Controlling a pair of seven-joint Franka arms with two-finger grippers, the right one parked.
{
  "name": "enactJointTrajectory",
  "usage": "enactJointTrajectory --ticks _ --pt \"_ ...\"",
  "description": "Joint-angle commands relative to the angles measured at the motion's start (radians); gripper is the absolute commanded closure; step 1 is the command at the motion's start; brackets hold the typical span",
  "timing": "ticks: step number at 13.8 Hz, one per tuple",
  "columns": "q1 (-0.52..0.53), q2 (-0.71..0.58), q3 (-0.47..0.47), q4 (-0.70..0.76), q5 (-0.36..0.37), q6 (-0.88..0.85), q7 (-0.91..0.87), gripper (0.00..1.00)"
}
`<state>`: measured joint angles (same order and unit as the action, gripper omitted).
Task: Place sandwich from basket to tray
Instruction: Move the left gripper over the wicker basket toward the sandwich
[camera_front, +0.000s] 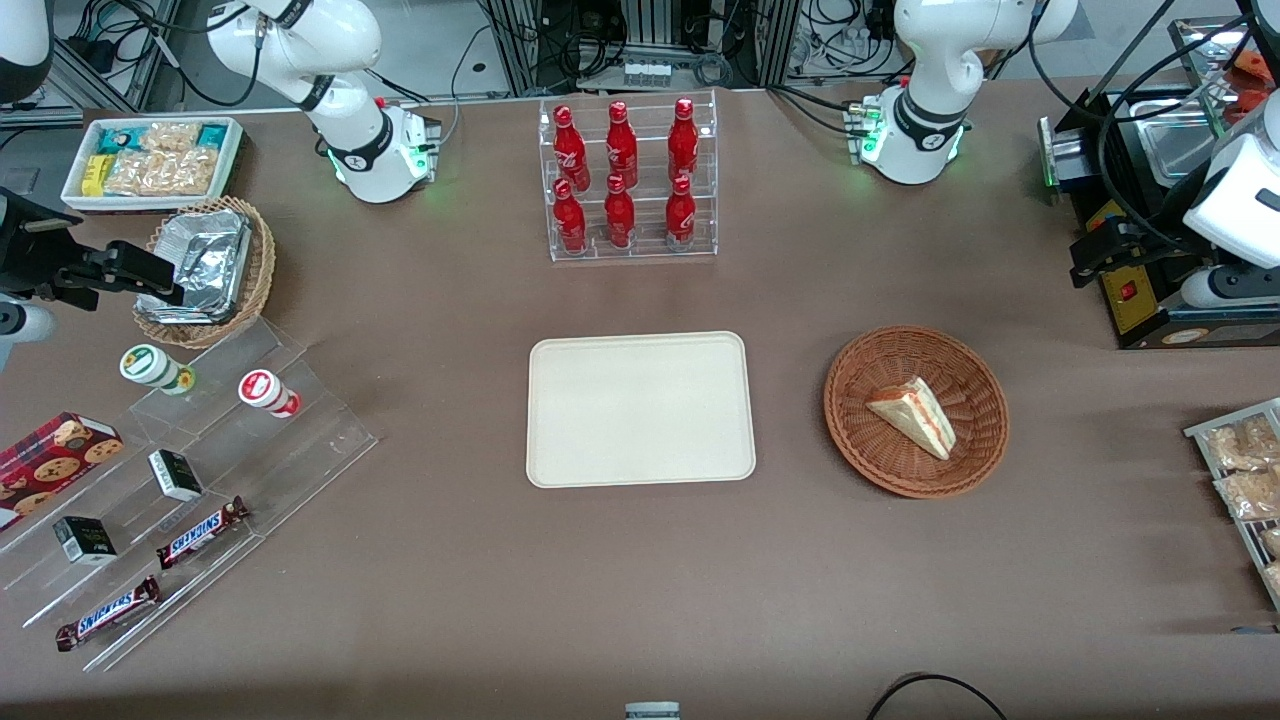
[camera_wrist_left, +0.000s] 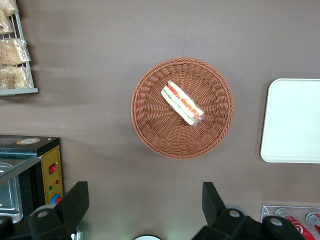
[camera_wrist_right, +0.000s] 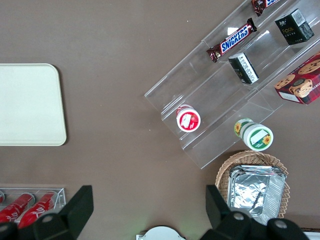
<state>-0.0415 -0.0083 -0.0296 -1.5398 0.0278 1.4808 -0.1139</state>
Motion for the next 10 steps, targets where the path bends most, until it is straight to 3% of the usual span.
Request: enactJointTrajectory --ticks 1,6,10 --pt "0.019 0.007 -0.018 0.03 0.006 -0.03 0.019 0.0" --pt "0.014 0.047 -0.021 -0.043 0.007 0.039 -0.001 0.0" --pt "0.006 0.018 -0.039 -0.336 0.007 0.393 -0.237 0.0"
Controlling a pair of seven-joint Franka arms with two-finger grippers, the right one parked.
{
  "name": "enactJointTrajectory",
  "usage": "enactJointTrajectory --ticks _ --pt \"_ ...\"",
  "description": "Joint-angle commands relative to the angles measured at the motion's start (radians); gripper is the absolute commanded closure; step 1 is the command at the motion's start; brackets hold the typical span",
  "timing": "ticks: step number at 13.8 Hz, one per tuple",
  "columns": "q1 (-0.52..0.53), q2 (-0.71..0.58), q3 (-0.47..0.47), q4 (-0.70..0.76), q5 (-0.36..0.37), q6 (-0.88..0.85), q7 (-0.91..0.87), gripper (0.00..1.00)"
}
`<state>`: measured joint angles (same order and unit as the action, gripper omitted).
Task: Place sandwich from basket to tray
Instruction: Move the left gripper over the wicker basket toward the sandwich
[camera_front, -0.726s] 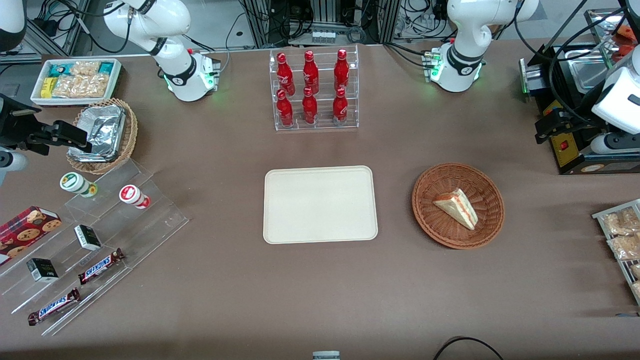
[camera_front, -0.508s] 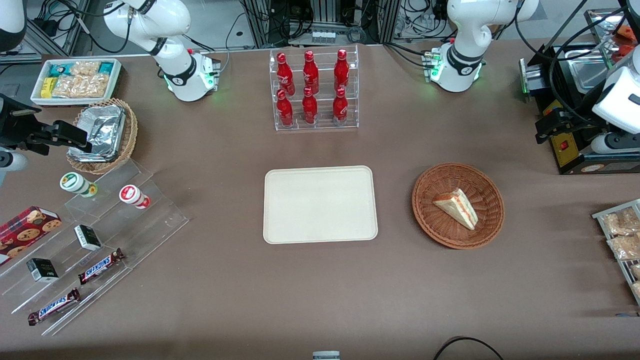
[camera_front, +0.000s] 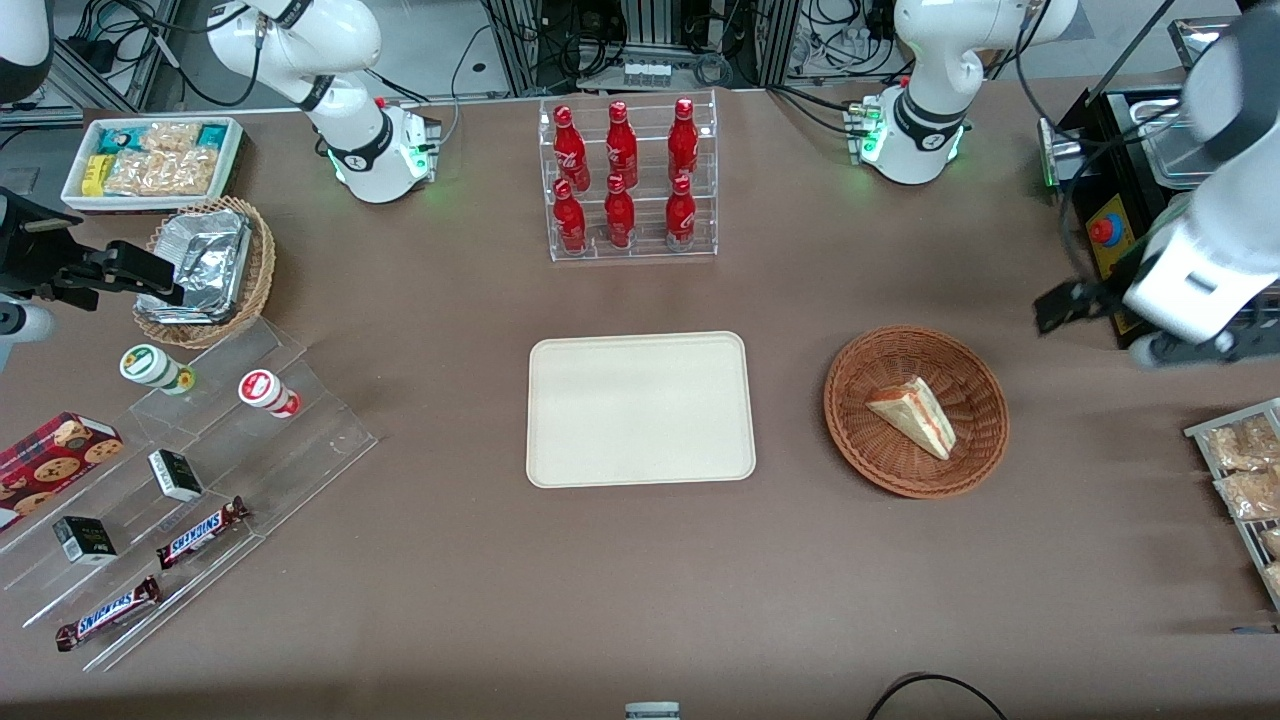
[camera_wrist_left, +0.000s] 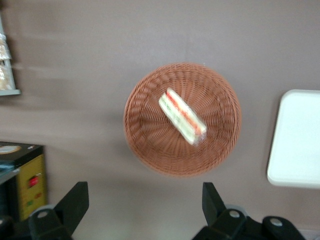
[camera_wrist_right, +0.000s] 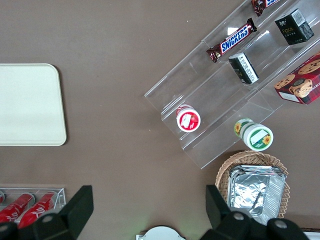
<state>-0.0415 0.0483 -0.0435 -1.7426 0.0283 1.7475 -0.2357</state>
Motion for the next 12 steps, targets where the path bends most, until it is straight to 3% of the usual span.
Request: enactJointTrajectory --ticks 1,5,12 --pt "0.006 -0.039 -0.027 -0.174 0.007 0.179 -0.217 0.0" --pt "-0.009 -0.022 -0.07 -0.329 0.007 0.438 -0.594 0.0" --pt "-0.012 0.129 -0.093 -0.402 0.009 0.65 -0.677 0.0"
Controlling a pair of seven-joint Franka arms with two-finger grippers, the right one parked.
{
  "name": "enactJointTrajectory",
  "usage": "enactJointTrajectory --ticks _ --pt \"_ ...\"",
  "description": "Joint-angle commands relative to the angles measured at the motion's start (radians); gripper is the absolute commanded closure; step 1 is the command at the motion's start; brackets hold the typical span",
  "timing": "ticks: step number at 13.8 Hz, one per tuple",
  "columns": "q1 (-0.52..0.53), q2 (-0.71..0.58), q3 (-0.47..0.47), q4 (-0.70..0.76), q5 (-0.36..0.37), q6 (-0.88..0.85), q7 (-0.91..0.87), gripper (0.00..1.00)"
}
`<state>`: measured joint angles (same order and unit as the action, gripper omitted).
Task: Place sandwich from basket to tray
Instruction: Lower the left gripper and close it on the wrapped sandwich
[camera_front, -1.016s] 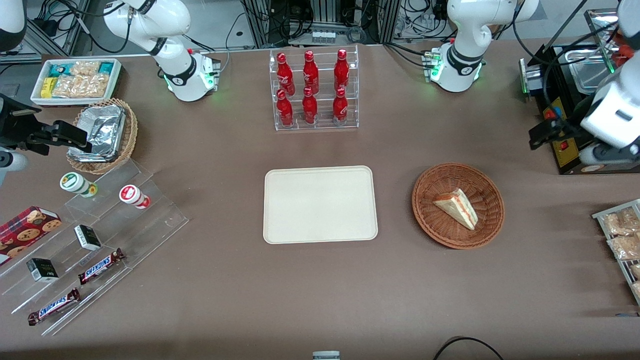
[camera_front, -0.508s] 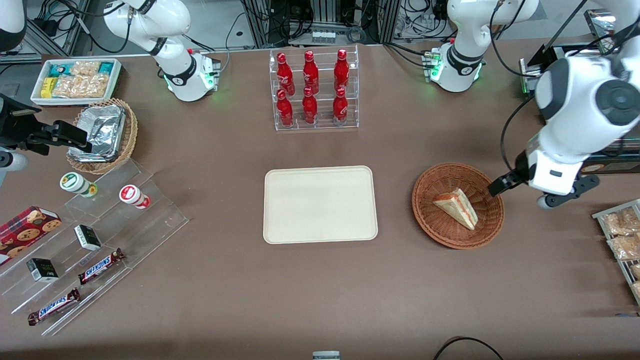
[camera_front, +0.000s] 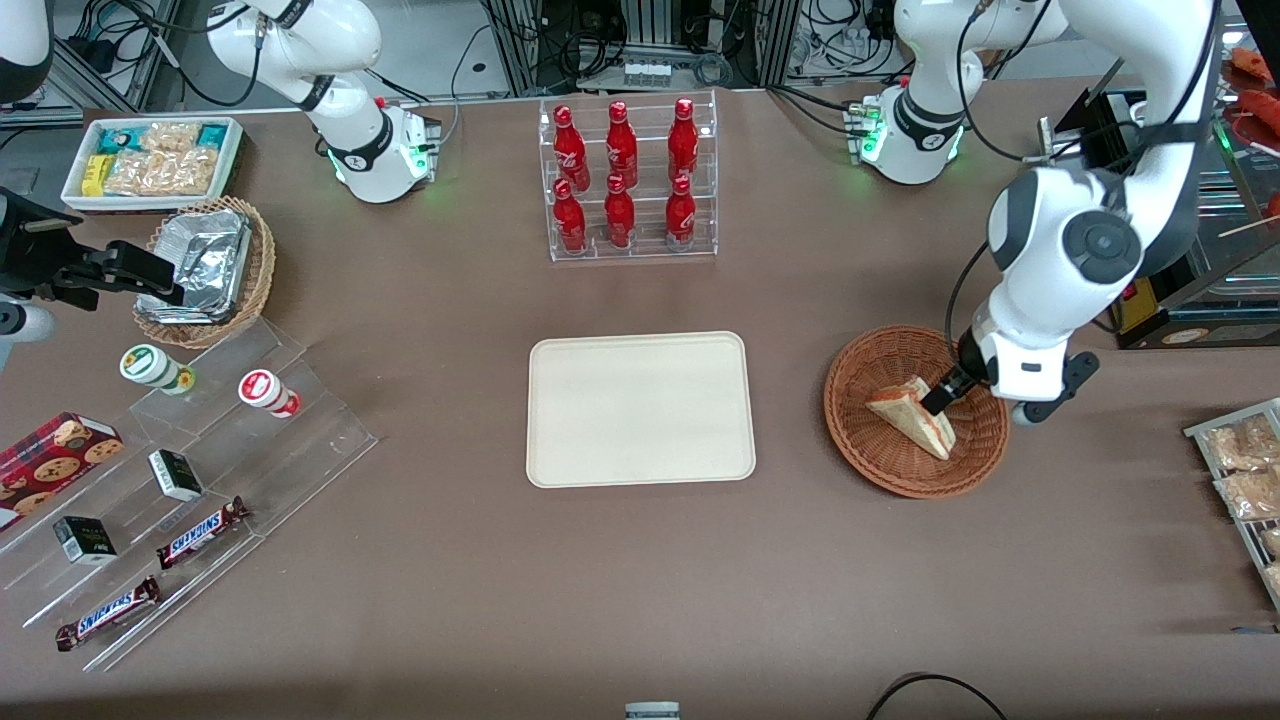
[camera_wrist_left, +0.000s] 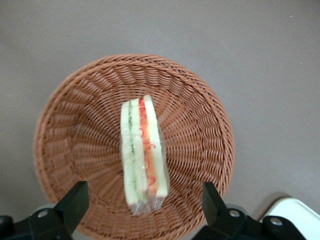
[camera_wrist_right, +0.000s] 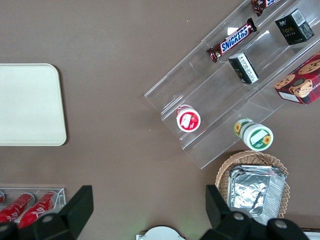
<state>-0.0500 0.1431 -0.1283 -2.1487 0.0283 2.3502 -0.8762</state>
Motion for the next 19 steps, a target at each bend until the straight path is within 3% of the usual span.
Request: enactJointTrajectory --ticks 1,7,9,11,12,15,19 --pt "-0.004 0.05 -0.01 0.004 0.009 0.058 -0.037 0.0" --pt "-0.016 0.111 -0.01 -0.034 0.01 0.143 -0.037 0.01" --pt "-0.017 0.134 -0.01 -0.034 0.012 0.143 -0.035 0.25" --pt "-0.019 0.147 -0.01 -0.034 0.012 0.143 -0.03 0.67" --pt "-0.022 0.145 -0.01 -0.034 0.013 0.138 -0.024 1.0" --pt "-0.027 0.112 -0.007 -0.008 0.056 0.049 -0.023 1.0" --pt "-0.03 0.052 -0.01 0.142 0.085 -0.211 -0.018 1.0"
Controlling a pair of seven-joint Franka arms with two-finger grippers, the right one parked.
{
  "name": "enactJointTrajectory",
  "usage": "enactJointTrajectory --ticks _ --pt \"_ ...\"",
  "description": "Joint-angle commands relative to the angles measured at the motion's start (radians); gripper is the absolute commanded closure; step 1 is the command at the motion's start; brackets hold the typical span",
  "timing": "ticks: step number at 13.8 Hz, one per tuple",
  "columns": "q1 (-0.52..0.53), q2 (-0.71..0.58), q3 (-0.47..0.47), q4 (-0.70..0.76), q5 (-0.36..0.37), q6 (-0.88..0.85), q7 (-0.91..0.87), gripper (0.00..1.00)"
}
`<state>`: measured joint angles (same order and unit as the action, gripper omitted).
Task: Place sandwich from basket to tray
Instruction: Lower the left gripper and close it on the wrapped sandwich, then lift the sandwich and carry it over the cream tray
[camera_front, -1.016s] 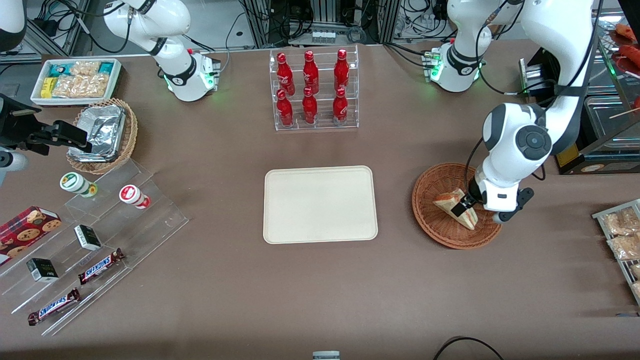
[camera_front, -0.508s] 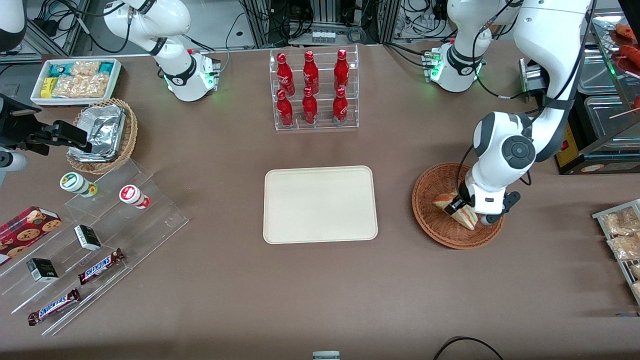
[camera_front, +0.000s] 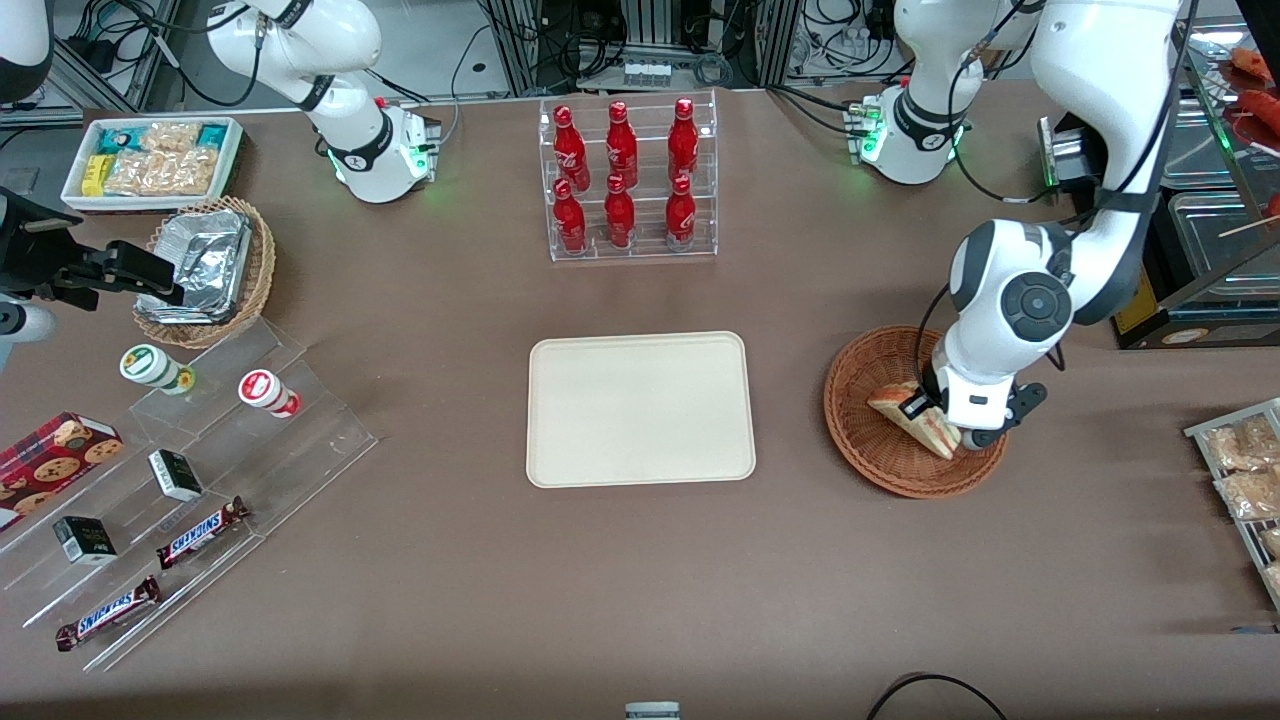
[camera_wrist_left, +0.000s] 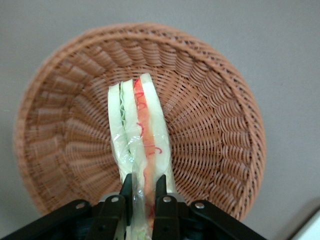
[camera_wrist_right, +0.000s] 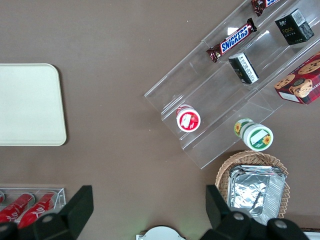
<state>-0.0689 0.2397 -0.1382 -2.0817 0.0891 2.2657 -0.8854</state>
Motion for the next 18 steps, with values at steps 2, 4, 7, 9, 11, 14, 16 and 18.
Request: enactJointTrajectory --ticks 2,4,7,9,11,14,16,18 --pt "-0.057 -0.048 -0.003 0.2 0.082 -0.286 -0.006 1.0" --pt "-0.112 -0.033 -0.006 0.335 0.084 -0.401 0.005 1.0" --pt "-0.225 -0.026 -0.011 0.417 0.058 -0.445 0.106 1.0" --pt "-0.288 0.01 -0.012 0.452 -0.027 -0.44 0.115 1.0" --pt "-0.377 0.067 -0.011 0.483 -0.037 -0.434 0.112 1.0" --pt "-0.454 0.166 -0.014 0.55 -0.043 -0.362 0.109 1.0" --pt "-0.508 0.263 -0.017 0.613 -0.058 -0.324 0.095 1.0" --pt "-0.552 0.331 -0.015 0.637 -0.057 -0.257 0.094 1.0"
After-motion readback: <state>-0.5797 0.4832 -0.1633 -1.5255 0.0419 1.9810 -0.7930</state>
